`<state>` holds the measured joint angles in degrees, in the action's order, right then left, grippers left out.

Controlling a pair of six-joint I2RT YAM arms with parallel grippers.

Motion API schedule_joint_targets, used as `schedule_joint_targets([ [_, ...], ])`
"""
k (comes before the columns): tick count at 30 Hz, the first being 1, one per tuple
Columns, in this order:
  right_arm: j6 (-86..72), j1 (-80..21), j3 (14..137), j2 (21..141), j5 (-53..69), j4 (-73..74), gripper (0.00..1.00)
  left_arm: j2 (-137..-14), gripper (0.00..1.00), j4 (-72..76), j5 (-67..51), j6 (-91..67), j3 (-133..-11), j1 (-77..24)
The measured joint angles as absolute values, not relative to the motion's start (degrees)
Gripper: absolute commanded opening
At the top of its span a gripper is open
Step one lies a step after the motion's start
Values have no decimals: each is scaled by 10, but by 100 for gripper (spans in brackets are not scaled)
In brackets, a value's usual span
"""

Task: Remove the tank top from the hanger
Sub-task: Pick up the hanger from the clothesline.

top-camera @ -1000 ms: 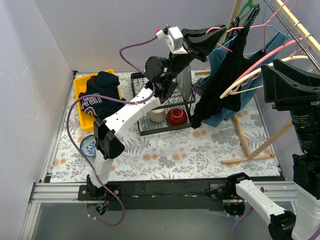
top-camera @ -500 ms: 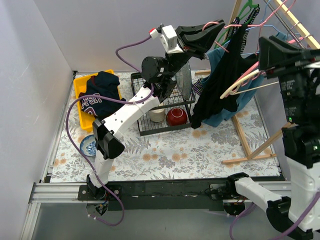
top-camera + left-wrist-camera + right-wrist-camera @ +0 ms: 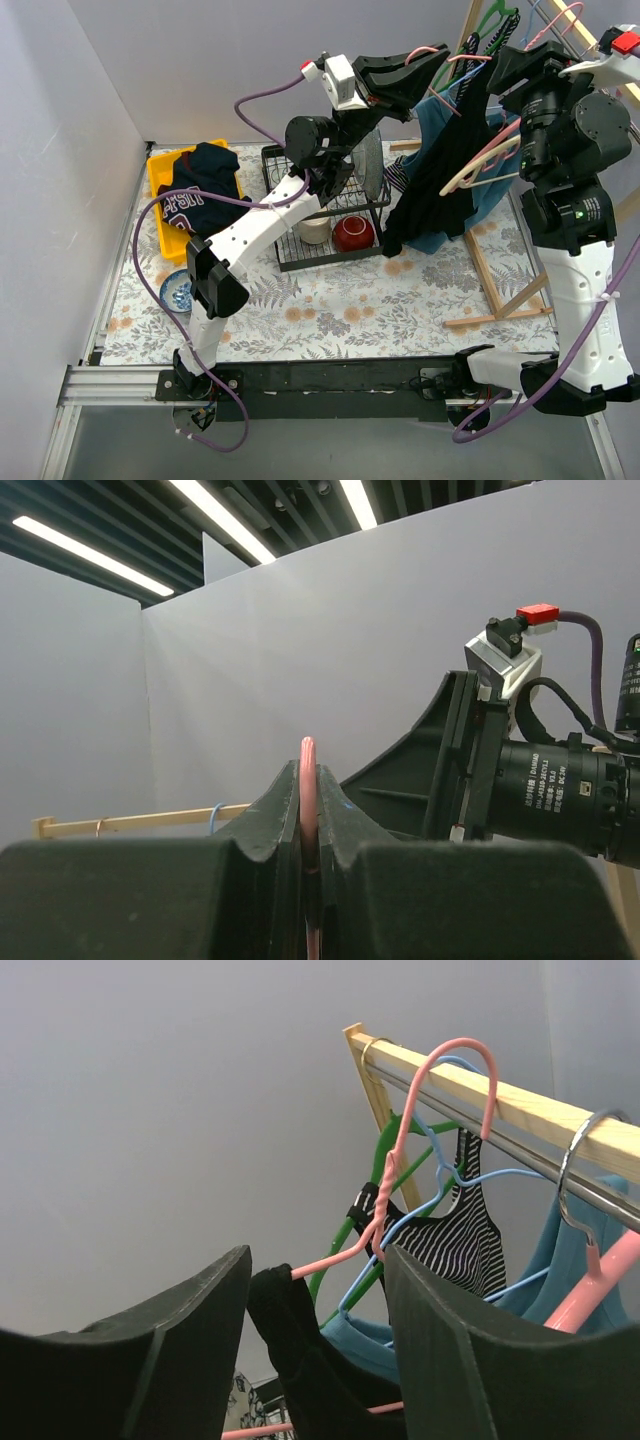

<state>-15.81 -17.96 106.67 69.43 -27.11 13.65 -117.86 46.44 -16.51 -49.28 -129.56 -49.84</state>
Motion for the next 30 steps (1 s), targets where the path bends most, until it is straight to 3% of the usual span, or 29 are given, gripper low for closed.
schedule_joint_targets([
  [5,-168,-180,1065,695,-309,130,68,-1176,0,474,-165,-493,-1280,-498],
  [12,-179,-180,1063,700,-342,109,64,-1169,0,489,-165,-493,-1260,-498],
  [26,-154,-177,1102,788,-402,70,64,-1166,0,491,-165,-493,-1253,-498],
  [30,-145,-176,1109,798,-406,60,32,-1166,0,491,-165,-494,-1253,-498],
])
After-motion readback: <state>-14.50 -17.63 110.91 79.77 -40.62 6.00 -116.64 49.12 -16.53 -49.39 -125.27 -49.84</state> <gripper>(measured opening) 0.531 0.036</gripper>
